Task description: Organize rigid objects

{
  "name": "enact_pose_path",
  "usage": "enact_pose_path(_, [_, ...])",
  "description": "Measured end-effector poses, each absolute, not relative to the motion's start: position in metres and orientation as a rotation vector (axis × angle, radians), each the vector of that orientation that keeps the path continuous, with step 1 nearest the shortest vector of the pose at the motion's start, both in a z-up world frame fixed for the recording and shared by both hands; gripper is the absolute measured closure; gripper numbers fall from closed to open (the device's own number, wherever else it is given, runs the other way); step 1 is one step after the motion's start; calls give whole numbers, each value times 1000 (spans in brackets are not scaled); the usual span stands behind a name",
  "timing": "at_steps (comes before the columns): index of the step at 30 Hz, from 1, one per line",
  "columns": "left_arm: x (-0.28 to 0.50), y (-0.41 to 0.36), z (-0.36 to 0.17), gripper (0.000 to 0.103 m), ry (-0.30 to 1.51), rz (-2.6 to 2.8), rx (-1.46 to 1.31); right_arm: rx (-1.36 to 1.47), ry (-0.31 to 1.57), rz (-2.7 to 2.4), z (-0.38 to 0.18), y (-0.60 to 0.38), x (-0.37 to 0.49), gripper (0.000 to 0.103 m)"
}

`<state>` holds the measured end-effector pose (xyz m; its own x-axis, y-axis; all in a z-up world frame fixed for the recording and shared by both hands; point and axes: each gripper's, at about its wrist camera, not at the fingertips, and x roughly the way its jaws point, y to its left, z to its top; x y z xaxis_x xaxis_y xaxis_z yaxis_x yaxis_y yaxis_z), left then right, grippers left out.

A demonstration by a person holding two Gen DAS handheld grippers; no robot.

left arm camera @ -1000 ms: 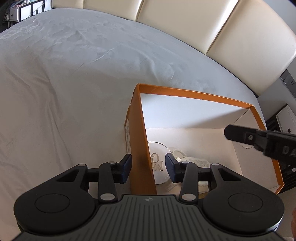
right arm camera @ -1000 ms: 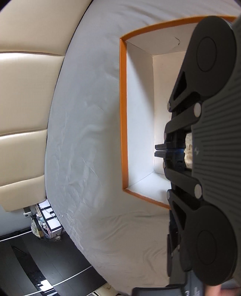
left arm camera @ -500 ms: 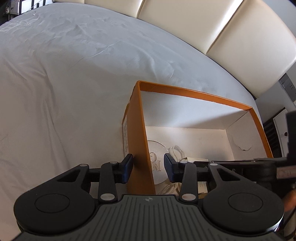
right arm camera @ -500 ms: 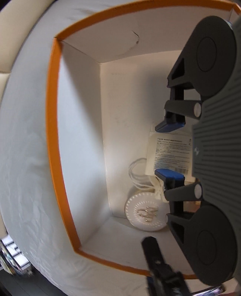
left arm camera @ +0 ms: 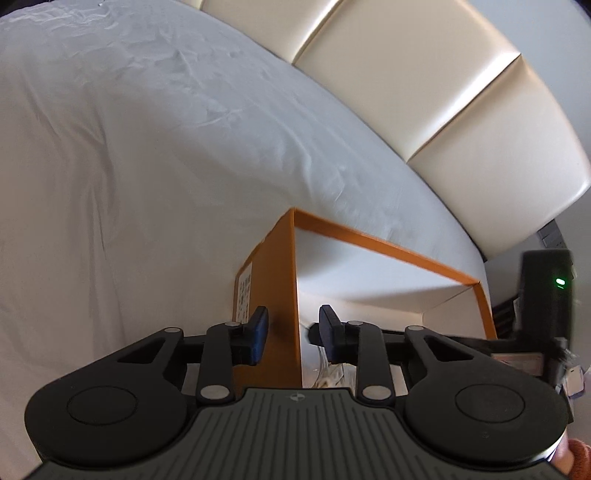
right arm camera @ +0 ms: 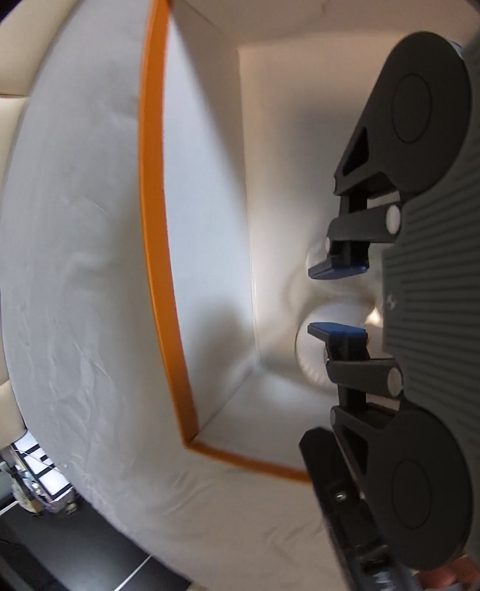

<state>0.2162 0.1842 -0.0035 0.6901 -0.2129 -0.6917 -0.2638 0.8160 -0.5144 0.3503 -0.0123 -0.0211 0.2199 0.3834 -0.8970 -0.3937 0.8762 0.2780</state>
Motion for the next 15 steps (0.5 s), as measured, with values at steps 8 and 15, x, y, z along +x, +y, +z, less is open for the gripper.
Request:
enact_pose_path(8, [216, 196, -3, 74, 766, 39, -688, 33, 1275, 512, -41, 13, 361, 74])
enact_pose_path(15, [217, 197, -4, 74, 781, 35, -689, -112, 1290, 564, -37, 25, 347, 68])
